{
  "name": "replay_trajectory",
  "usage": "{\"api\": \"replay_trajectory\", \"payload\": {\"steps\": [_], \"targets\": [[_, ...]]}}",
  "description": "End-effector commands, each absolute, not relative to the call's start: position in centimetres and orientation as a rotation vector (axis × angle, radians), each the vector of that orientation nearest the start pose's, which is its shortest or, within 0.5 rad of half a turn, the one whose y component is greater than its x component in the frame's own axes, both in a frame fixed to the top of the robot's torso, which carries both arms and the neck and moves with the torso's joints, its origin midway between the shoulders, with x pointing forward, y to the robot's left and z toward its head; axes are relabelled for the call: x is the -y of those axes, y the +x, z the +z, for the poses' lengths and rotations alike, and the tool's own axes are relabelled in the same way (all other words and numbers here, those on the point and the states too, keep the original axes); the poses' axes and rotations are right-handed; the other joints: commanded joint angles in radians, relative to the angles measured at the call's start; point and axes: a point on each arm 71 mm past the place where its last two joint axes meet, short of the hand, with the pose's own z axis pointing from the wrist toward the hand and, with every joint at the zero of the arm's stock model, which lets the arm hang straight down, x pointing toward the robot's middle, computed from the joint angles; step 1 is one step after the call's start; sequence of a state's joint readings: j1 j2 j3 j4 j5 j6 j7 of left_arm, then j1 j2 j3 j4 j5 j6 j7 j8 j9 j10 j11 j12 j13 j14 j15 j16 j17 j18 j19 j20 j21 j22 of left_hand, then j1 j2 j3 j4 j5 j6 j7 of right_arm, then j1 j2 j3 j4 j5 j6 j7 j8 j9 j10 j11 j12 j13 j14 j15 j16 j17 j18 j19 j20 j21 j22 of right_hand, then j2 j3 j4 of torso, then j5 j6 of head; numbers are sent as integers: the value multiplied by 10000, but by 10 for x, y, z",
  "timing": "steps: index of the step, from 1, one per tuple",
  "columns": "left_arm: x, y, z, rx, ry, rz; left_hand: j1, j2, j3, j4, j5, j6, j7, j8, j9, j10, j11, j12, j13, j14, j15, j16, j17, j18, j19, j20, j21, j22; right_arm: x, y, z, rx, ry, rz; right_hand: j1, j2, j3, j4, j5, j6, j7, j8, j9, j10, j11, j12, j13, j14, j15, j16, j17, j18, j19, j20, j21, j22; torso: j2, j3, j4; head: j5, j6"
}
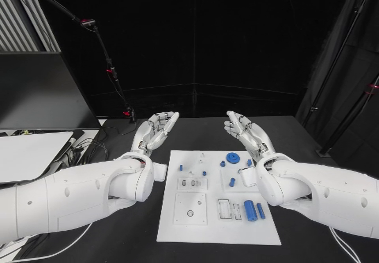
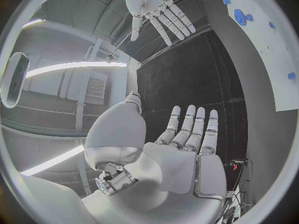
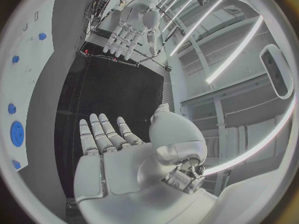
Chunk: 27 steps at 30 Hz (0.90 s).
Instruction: Assemble the parts on the task board
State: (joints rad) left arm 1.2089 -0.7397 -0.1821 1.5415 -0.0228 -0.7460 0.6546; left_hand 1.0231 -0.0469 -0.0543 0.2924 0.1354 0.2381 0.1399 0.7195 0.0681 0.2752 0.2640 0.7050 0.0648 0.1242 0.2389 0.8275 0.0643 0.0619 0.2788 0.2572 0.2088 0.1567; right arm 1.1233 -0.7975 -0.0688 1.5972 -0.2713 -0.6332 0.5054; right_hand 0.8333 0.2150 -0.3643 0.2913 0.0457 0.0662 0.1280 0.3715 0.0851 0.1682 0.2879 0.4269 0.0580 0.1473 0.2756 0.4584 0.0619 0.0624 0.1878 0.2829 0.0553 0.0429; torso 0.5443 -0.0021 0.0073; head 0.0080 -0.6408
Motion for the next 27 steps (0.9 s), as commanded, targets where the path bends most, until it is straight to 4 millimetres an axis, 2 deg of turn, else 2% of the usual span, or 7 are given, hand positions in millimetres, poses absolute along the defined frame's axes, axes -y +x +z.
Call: {"api": "replay_trajectory", "payload": {"steps": [1, 8, 9, 12, 21, 27], "targets": [[-170, 462, -175, -9432, -6180, -14990, 55, 10, 5, 42, 32, 39, 1577, 35, 8, 47, -7, 35, 7, -26, 71, 37, 8, 195, 59, -16, 36, 9, 165, 453, -194, -13679, 6268, 14536, 68, -1, -53, -11, 26, 72, 1763, 34, 6, -10, 49, 38, 9, 1, 52, 21, 8, 151, -28, 71, 37, 10, 1, -2, 3, 1, -2], [-168, 461, -170, -9066, -5442, -15295, 59, 49, 17, 40, 30, 42, 1577, 39, 6, 50, -6, 38, 6, -25, 77, 36, 7, 194, 20, -10, 14, -9, 164, 453, -193, -13743, 6010, 14599, 88, 4, -44, -12, 26, 74, 1762, 34, 3, -8, 50, 57, 12, 5, 54, 35, 8, 151, -14, 71, 42, 13, 1, -2, 3, 1, -2], [-166, 465, -172, -9263, -5569, -15277, 59, 49, 17, 40, 30, 42, 1577, 39, 6, 50, -6, 38, 6, -25, 77, 36, 7, 194, 20, -10, 14, -9, 172, 456, -195, -13770, 6116, 14325, 88, 4, -44, -12, 26, 74, 1762, 34, 3, -8, 50, 57, 12, 5, 54, 35, 8, 151, -14, 71, 42, 13, 17, 9, 51, 103, -255], [-166, 465, -173, -9276, -5581, -15268, 61, 65, 22, 39, 29, 44, 1577, 41, 5, 51, -5, 39, 5, -27, 81, 35, 6, 192, 14, -6, 13, -11, 173, 456, -195, -13768, 6122, 14312, 88, 4, -44, -12, 26, 74, 1762, 34, 3, -8, 50, 57, 12, 5, 54, 35, 8, 151, -14, 71, 42, 13, 38, 24, 61, 121, -257], [-165, 467, -173, -9320, -5601, -15275, 55, 129, 33, 37, 21, 60, 1577, 52, 3, 67, -1, 47, 5, -31, 103, 31, 3, 187, 22, 16, 32, -1, 175, 455, -195, -13810, 6156, 14273, 104, 12, -35, -11, 26, 76, 1762, 39, 1, 3, 51, 85, 17, 14, 57, 59, 10, 150, -3, 72, 47, 17, 54, 24, 56, 150, -353], [-165, 468, -174, -9370, -5635, -15282, 54, 176, 33, 33, 8, 103, 1577, 73, 4, 114, 5, 69, 7, -8, 138, 39, 4, 189, 75, 58, 86, 31, 178, 455, -196, -13821, 6169, 14231, 123, 19, -26, -10, 25, 78, 1761, 44, -1, 31, 52, 147, 28, 22, 62, 76, 10, 148, 5, 73, 52, 19, 160, 60, 44, 181, -381]]}}
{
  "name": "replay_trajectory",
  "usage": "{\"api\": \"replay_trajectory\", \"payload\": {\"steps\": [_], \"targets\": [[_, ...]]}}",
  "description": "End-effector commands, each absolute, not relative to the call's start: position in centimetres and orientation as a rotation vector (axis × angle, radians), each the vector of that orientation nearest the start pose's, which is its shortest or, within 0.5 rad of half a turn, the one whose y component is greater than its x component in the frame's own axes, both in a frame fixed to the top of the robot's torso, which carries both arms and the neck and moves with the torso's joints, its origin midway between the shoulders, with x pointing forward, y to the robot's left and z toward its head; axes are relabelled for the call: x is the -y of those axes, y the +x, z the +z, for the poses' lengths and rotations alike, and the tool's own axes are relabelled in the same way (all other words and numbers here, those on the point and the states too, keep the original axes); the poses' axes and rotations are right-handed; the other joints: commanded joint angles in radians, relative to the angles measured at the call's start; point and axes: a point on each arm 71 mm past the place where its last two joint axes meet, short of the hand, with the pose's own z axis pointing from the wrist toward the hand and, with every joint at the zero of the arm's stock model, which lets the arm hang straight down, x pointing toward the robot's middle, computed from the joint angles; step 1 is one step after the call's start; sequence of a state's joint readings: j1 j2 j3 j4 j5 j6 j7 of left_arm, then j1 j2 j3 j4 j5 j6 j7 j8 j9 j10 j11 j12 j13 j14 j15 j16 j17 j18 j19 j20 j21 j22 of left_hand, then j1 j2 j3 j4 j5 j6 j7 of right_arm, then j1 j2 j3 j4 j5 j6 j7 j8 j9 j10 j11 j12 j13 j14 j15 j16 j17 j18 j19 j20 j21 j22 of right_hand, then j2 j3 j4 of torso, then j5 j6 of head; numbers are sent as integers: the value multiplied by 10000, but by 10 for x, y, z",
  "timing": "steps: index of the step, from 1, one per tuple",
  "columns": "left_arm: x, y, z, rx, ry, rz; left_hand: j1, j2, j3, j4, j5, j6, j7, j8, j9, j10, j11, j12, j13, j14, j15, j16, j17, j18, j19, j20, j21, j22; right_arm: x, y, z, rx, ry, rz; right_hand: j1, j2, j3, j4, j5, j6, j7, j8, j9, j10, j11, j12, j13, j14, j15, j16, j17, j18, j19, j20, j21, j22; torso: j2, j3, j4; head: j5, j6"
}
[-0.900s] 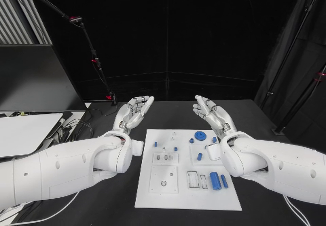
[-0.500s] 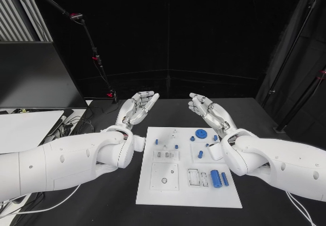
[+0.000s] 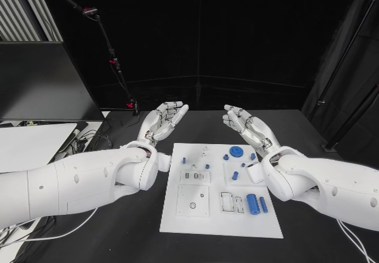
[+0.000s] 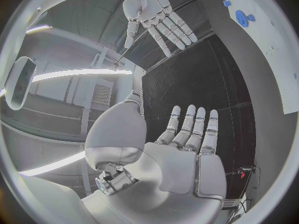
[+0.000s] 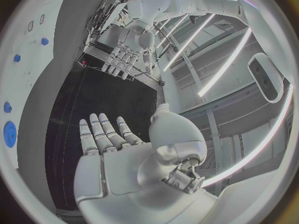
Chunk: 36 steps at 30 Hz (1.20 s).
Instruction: Assemble the parts on the task board
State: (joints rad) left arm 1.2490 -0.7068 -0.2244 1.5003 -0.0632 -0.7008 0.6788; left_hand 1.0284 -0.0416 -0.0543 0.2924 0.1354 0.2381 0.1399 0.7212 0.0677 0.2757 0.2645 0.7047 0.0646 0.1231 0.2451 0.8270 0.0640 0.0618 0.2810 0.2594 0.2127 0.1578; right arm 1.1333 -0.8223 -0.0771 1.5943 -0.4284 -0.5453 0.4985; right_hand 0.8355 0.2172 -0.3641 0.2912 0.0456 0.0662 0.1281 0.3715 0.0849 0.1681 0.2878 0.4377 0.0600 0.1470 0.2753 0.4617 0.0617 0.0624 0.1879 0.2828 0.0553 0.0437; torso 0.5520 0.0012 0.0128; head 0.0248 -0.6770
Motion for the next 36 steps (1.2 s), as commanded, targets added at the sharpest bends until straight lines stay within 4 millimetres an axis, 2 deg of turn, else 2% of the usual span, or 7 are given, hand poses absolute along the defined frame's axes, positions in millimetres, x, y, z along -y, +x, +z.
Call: {"api": "replay_trajectory", "payload": {"steps": [1, 10, 15, 20, 24, 30, 36], "targets": [[-165, 469, -174, -9379, -5641, -15281, 5, 129, 33, 33, 6, 114, 1578, 60, 8, 120, 1, 76, 9, 8, 82, 45, 7, 193, 64, 45, 57, 26, 179, 455, -196, -13822, 6173, 14218, 114, 1, -23, -8, 25, 81, 1760, 55, 1, 54, 54, 77, 16, 30, 69, 55, 12, 147, 7, 74, 55, 13, 104, 30, -10, 12, -18], [-166, 471, -175, -9476, -5710, -15273, 62, 235, 25, 25, -4, 252, 1576, 99, 2, 277, 5, 124, 6, 137, 156, 76, 7, 241, 219, 173, 206, 100, 186, 455, -197, -14113, 6194, 14088, 233, 27, -12, 3, 23, 82, 1748, 91, -37, 533, 64, 696, 122, 348, 76, 490, 53, 135, -86, 67, 49, -2, 370, 70, -40, 32, -75], [-168, 470, -175, -9542, -5788, -15227, 183, 300, 30, 13, 34, 359, 1573, 113, -3, 382, 1, 137, 1, 195, 160, 70, 1, 284, 216, 223, 228, 96, 191, 455, -197, -14247, 6108, 13928, 279, 16, -21, 0, 22, 74, 1735, 112, -55, 702, 78, 881, 137, 508, 65, 650, 58, 150, 77, 66, 123, 41, 574, 60, -62, 50, -129], [-169, 469, -175, -9615, -5856, -15257, 208, 308, 20, 16, 46, 371, 1575, 101, -9, 395, 3, 124, -4, 155, 155, 41, -7, 293, 169, 235, 203, 75, 200, 453, -197, -14381, 6107, 13775, 498, -9, 50, -15, 38, 33, 1659, 156, -90, 805, 123, 1017, 108, 1041, 28, 1168, 94, 209, 796, 51, 452, 221, 745, 92, -15, 9, -125], [-168, 469, -175, -9651, -5880, -15316, 211, 260, -41, 28, -10, 347, 1576, 40, -27, 345, 10, 51, -18, -17, 140, -53, -14, 320, 58, 242, 153, 35, 208, 452, -195, -14438, 6073, 13599, 568, -42, 100, 5, 42, 9, 1643, 220, -114, 896, 116, 1154, 90, 1337, 2, 1324, 73, 201, 1004, 36, 563, 272, 907, 110, 5, 68, -174], [-165, 470, -175, -9675, -5866, -15426, 196, 266, -53, 30, -32, 330, 1577, 20, -30, 318, 12, 27, -20, -33, 124, -59, -10, 334, 68, 242, 170, 43, 215, 451, -192, -14484, 5998, 13420, 569, -44, 110, 7, 41, 7, 1652, 254, -118, 904, 113, 1162, 81, 1401, -4, 1338, 64, 201, 1008, 32, 571, 273, 1123, 119, 24, 164, -212], [-161, 470, -175, -9665, -5833, -15471, 182, 339, -47, 27, -40, 317, 1577, -1, -30, 295, 10, 4, -17, -26, 128, -54, -2, 347, 71, 253, 185, 47, 218, 450, -191, -14519, 5975, 13361, 568, -45, 113, 8, 41, 13, 1673, 279, -117, 898, 109, 1152, 77, 1400, -4, 1328, 56, 196, 916, 31, 536, 250, 1284, 125, 63, 143, -252]]}}
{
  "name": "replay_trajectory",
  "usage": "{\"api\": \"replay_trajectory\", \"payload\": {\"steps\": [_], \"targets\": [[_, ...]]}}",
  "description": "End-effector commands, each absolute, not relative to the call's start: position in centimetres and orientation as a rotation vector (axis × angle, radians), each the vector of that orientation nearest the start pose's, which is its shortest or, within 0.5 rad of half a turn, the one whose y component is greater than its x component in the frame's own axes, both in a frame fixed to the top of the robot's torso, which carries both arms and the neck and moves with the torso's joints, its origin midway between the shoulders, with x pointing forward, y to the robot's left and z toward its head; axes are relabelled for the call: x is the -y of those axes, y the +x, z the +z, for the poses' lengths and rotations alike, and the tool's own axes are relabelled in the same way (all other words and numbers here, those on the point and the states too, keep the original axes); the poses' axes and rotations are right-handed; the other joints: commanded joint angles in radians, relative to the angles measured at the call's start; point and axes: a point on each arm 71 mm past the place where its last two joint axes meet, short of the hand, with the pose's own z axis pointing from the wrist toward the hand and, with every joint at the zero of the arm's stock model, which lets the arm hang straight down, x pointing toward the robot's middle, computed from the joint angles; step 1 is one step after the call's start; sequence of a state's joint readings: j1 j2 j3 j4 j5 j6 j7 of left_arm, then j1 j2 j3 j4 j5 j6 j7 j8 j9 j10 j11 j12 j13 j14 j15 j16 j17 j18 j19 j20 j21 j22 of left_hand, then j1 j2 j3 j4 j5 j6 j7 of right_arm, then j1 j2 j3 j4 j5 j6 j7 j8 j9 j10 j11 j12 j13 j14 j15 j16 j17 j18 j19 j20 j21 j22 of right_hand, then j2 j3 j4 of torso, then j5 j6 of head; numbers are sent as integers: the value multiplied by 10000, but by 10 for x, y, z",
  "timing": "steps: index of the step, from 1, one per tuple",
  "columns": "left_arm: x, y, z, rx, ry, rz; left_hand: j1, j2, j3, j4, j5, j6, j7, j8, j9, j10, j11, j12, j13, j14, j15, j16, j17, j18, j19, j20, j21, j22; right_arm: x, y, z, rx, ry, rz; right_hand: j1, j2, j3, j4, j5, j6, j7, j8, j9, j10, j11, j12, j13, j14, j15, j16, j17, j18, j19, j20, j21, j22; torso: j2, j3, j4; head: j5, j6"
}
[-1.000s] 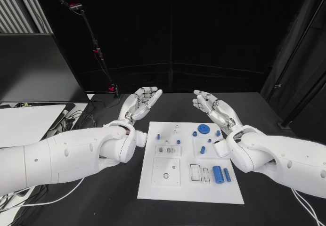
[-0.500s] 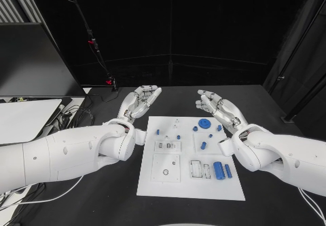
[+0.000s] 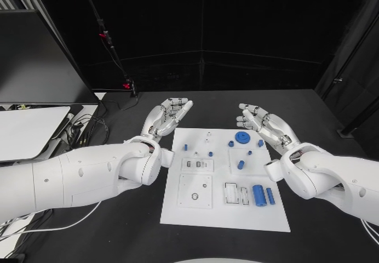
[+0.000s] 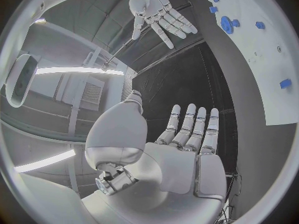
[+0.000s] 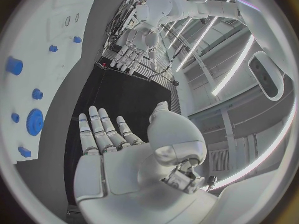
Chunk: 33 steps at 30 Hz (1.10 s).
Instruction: Assemble the parts on the task board
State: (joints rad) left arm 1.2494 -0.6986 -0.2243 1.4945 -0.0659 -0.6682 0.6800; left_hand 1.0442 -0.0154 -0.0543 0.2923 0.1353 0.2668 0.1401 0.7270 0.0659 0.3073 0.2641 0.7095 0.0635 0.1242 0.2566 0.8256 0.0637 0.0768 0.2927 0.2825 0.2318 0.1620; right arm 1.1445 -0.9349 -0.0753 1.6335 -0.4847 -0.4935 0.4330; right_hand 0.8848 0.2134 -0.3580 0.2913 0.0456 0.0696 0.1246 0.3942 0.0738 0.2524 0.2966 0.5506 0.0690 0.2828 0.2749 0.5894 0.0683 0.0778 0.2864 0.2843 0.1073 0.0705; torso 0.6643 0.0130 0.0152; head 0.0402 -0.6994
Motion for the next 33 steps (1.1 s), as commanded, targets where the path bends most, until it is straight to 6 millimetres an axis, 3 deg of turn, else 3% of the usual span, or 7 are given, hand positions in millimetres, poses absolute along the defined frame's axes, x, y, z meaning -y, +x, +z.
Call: {"api": "replay_trajectory", "payload": {"steps": [1, 7, 13, 19, 23, 28, 33], "targets": [[-160, 470, -175, -9662, -5825, -15475, 36, 109, -42, 22, -50, 32, 1573, -63, -10, -27, 15, -50, -5, -17, 26, -30, 5, 199, -30, 32, 13, 14, 218, 450, -191, -14532, 5983, 13341, 73, -10, 53, 7, 41, -21, 1706, 54, -7, 55, 22, 24, -16, 36, 2, 44, -16, 36, -114, 16, -4, -30, 183, 8, 49, 3, -48], [-158, 471, -175, -9645, -5797, -15468, 51, 167, -39, 19, -68, 44, 1575, -66, -6, -24, 16, -56, -1, 18, 40, -14, 10, 200, 8, 48, 51, 34, 224, 452, -190, -14586, 5988, 13147, 74, -24, 55, 6, 40, -18, 1697, 85, -8, 58, 24, 34, -20, 40, 8, 31, -26, 25, -164, 14, -24, -42, 371, 31, 152, 47, -61], [-157, 472, -176, -9658, -5792, -15496, 63, 226, -39, 16, -60, 61, 1574, -67, -3, -10, 17, -55, 3, 49, 49, -2, 11, 202, 72, 59, 108, 65, 229, 454, -190, -14597, 5938, 12997, 134, -49, 117, 3, 37, -27, 1688, 186, -33, 127, 21, 143, -25, 414, -34, 106, -28, 60, 107, 3, 106, 22, 519, 54, 244, -34, -24], [-153, 470, -177, -9733, -5836, -15635, 68, 289, -38, 15, -40, 71, 1574, -71, -2, -1, 18, -57, 4, 58, 52, -1, 10, 202, 73, 62, 115, 63, 235, 456, -186, -14633, 5598, 12796, 212, -56, 204, 8, 43, -77, 1686, 338, -109, 360, 10, 333, -38, 1513, -192, 136, -62, 207, 1283, -28, 646, 272, 643, 82, 346, -199, 3], [-151, 469, -179, -9788, -5872, -15710, 73, 318, -39, 13, -26, 75, 1575, -73, -2, 2, 18, -58, 5, 59, 54, -2, 9, 201, 64, 62, 111, 58, 239, 456, -185, -14657, 5512, 12686, 283, -64, 253, 4, 40, -104, 1676, 468, -163, 459, -41, 406, -49, 2680, -365, 194, -46, 371, 2902, -73, 1343, 583, 715, 113, 406, -349, 47], [-151, 469, -180, -9810, -5885, -15692, 79, 342, -40, 11, -15, 80, 1574, -74, -2, 6, 18, -58, 5, 60, 54, -3, 8, 200, 73, 62, 122, 63, 244, 459, -180, -14679, 5293, 12563, 525, -111, 344, 8, 35, -115, 1663, 702, -213, 620, -165, 495, -54, 4064, -598, 180, -23, 546, 3937, -128, 1725, 688, 763, 129, 420, -619, 107], [-151, 470, -182, -9828, -5898, -15665, 84, 356, -41, 10, -8, 83, 1574, -75, -2, 9, 18, -58, 5, 61, 55, -3, 8, 199, 71, 62, 122, 62, 249, 462, -173, -14710, 4965, 12377, 592, -104, 366, 3, 37, -139, 1639, 829, -235, 736, -278, 519, -57, 4964, -762, 107, 34, 686, 4503, -180, 1927, 727, 789, 148, 443, -740, 118]]}}
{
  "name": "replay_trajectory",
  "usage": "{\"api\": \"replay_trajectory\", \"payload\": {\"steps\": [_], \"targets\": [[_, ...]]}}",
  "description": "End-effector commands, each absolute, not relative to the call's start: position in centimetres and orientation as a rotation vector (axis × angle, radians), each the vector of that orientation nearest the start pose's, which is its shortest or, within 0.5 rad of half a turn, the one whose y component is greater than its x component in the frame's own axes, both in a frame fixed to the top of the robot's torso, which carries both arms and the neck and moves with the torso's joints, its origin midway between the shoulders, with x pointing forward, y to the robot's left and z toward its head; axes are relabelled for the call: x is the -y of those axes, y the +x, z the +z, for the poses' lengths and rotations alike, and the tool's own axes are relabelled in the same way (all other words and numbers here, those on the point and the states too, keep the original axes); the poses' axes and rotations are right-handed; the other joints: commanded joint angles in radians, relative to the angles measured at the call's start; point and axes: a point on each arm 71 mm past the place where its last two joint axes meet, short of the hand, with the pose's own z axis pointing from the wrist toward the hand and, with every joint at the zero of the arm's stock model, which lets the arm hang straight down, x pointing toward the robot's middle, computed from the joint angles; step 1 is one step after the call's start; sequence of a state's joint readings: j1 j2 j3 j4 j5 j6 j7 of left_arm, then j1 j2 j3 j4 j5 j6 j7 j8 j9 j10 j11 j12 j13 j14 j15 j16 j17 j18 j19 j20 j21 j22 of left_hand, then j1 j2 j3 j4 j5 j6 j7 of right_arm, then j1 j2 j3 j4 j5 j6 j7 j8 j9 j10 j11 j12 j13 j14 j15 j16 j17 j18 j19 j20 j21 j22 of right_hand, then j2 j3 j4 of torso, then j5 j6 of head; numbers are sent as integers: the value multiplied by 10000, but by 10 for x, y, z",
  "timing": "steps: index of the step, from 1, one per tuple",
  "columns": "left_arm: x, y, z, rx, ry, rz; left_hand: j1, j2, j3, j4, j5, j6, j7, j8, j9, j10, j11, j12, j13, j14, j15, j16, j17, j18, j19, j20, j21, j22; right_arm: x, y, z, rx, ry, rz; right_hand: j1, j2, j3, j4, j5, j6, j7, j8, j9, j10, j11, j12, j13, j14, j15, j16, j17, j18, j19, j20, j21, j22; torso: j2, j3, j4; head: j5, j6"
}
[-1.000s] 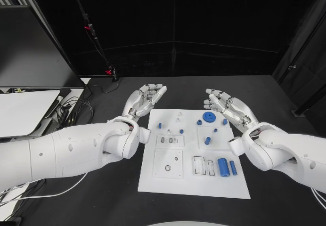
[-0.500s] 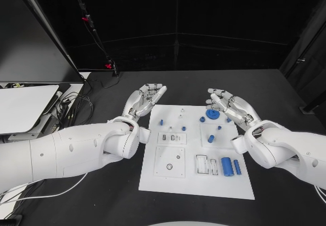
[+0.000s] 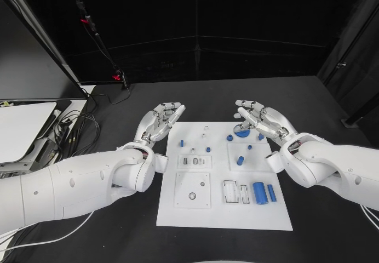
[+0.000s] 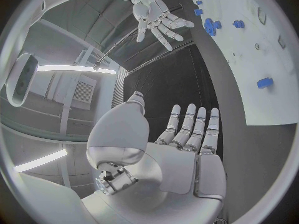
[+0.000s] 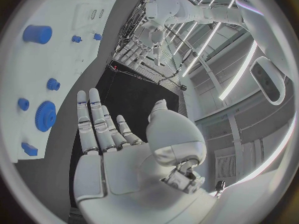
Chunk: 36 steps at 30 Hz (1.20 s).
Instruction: Assemble the parts on the task board
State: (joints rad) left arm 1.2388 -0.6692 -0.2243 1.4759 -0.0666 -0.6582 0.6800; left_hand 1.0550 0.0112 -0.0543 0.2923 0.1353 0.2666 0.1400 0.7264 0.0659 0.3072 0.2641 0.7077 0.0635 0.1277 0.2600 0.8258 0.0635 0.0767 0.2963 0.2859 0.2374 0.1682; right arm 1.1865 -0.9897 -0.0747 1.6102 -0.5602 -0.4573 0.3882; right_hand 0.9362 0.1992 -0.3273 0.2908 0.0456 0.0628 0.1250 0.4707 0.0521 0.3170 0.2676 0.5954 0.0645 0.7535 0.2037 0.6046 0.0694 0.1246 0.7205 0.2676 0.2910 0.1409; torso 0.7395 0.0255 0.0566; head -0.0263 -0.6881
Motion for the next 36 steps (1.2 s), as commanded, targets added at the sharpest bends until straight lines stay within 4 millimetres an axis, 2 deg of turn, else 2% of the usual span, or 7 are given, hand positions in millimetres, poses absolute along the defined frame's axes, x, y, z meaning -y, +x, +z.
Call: {"api": "replay_trajectory", "payload": {"steps": [1, 12, 15, 18, 19, 25, 36], "targets": [[-151, 470, -182, -9836, -5902, -15667, -25, 90, -41, 10, -8, 84, 1575, -69, -2, 10, 18, -40, 5, 26, 20, -5, 9, 200, 35, 28, 66, 1, 250, 462, -172, -14725, 4861, 12335, 84, 39, 58, 9, 29, -77, 1624, 87, -20, 140, -25, 83, -10, 513, -115, -12, 55, 257, 330, -20, 171, 49, 44, 27, 38, -75, 1], [-152, 470, -184, -9889, -5955, -15634, -10, 123, -42, 7, 11, 89, 1575, -71, -2, 15, 17, -40, 6, 29, 22, -4, 9, 198, 39, 29, 74, 4, 249, 476, -143, -14976, 3744, 11998, 519, 109, 94, -31, 256, -130, 823, 522, -4, 1431, -849, 82, -19, 4863, -1137, 3851, 2007, 555, 3731, -797, 2955, 1409, -15, 14, 45, 11, -115], [-152, 470, -184, -9900, -5966, -15629, -8, 129, -43, 6, 14, 92, 1575, -71, -2, 18, 17, -39, 6, 30, 22, -4, 9, 198, 42, 29, 77, 5, 248, 481, -134, -15030, 3386, 11800, 909, 134, 119, 30, 406, 29, 671, 867, 12, 1863, -933, -21, -28, 6279, -1192, 7425, 7278, 491, 4557, -875, 4878, 2663, -51, -2, 51, 15, -165], [-152, 470, -184, -9913, -5977, -15619, -1, 146, -45, 6, 22, 101, 1574, -69, 0, 26, 17, -36, 7, 33, 18, -3, 9, 197, 49, 30, 85, 9, 248, 486, -128, -14955, 2771, 11444, 2053, 111, 409, -292, 1440, 2297, 725, 2600, 273, 3155, -1208, 79, -6, 7803, -1407, 9298, 12764, -285, 6805, -1049, 9555, 8674, -66, 0, 31, 35, -205], [-152, 470, -184, -9919, -5980, -15620, -1, 146, -45, 6, 22, 101, 1574, -69, 0, 26, 17, -36, 7, 33, 18, -3, 9, 197, 49, 30, 85, 9, 248, 487, -127, -14948, 2509, 11255, 2570, 152, 520, -256, 1484, 3345, 721, 1978, 67, 3618, -1264, -325, 8, 7927, -1417, 9488, 13533, -390, 6918, -1124, 10313, 9516, -74, 0, 34, 26, -223], [-151, 470, -185, -9960, -6011, -15613, 7, 169, -52, 6, 30, 116, 1574, -67, 1, 39, 15, -33, 8, 41, 18, -1, 9, 197, 37, 32, 79, 2, 245, 494, -129, -15345, 609, 9462, 4915, -203, 1363, -1309, 107, 6269, 362, 610, 60, 4759, -1580, -1397, -34, 8129, -1805, 9644, 14777, -499, 6889, -1376, 11273, 10835, -111, -24, 17, -36, -263], [-150, 469, -189, -10034, -6077, -15614, 20, 204, -59, 4, 42, 132, 1573, -66, 2, 50, 15, -32, 8, 43, 5, -2, 8, 201, 68, 30, 109, 18, 230, 501, -137, -15742, -2296, 6263, 6415, -769, 1478, -1310, 5, 7771, -148, -1078, 108, 5785, -1960, -2732, -39, 8173, -2248, 9662, 15014, -735, 7159, -1791, 11843, 11974, -168, -6, 43, -111, -323]]}}
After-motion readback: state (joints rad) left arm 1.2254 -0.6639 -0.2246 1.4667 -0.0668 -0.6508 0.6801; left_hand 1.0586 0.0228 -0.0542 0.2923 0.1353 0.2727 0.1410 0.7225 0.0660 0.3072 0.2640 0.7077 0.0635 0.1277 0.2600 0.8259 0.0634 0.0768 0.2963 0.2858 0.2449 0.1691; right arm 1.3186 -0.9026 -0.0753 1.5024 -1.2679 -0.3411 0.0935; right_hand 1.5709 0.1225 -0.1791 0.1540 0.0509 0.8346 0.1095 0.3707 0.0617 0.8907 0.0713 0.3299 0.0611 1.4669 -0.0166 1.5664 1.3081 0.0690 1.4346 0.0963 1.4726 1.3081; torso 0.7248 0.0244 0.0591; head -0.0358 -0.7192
